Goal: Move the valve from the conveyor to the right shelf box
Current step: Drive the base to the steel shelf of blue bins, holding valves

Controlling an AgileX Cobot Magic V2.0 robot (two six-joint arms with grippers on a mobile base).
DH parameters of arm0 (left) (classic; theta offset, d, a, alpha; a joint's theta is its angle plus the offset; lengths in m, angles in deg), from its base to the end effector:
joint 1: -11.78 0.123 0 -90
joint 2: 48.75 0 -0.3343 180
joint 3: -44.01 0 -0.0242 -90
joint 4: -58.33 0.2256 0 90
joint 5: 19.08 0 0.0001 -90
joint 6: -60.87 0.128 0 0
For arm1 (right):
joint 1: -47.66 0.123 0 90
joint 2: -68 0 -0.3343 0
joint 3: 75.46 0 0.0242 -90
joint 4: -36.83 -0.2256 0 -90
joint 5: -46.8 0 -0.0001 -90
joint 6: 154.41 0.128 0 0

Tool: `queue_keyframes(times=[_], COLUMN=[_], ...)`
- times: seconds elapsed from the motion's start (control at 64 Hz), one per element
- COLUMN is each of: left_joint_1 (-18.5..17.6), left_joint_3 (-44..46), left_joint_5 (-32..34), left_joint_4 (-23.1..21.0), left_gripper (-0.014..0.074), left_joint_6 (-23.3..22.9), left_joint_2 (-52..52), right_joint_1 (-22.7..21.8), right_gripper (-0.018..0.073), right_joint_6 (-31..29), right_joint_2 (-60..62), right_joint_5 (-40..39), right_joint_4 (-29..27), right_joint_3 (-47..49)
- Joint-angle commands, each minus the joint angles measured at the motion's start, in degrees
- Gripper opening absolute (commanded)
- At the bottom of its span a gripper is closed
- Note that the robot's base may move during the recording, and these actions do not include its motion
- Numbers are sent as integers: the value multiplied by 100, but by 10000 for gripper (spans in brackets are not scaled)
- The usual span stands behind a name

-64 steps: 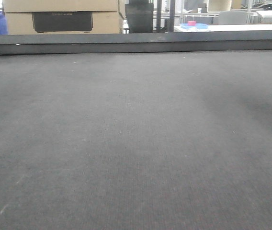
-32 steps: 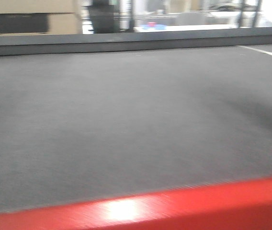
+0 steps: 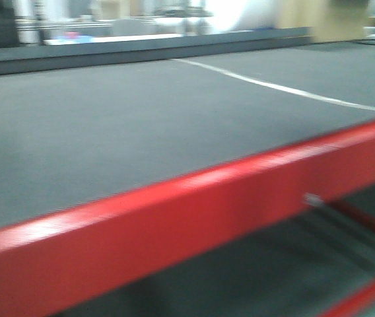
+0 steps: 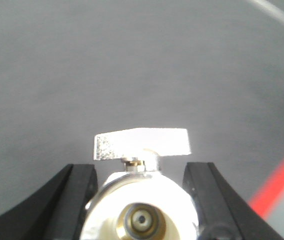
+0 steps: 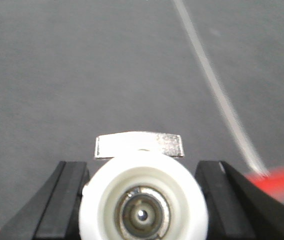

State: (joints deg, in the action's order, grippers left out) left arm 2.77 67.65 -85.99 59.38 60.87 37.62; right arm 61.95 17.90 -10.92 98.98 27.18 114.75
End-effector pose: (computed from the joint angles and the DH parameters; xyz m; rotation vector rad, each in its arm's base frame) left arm 0.2638 -0.0396 0.4998 0.1769 2.2563 -0.0607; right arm 0.2346 0.0773 0.4911 -0.3732 2.0762 0.2711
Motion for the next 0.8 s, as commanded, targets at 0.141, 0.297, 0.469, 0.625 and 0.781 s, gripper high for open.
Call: queue_keyframes(times=[0.141,0.297,0.469,0.625,0.781], left_joint_1=[-26,-26,-26,-26,-26], left_joint_3=[67,67,67,67,67], left_joint_5=[242,242,242,242,242], left_joint_4=[-41,-41,-41,-41,-41], left_gripper=[-111,-111,-111,-111,-111], left_joint_6=[-39,-39,-39,-39,-39], left_joint_2=[-62,-62,-62,-62,-62], right_joint_1=[9,9,9,9,9], right_gripper=[-154,-154,-154,-154,-154], right_joint_6=[-37,-37,-37,-37,-37], right_joint_2=[97,97,97,97,97], right_joint_5=[-373,-373,-373,-373,-373], right_joint_4=[2,2,2,2,2], right_joint_3=[109,109,109,109,109])
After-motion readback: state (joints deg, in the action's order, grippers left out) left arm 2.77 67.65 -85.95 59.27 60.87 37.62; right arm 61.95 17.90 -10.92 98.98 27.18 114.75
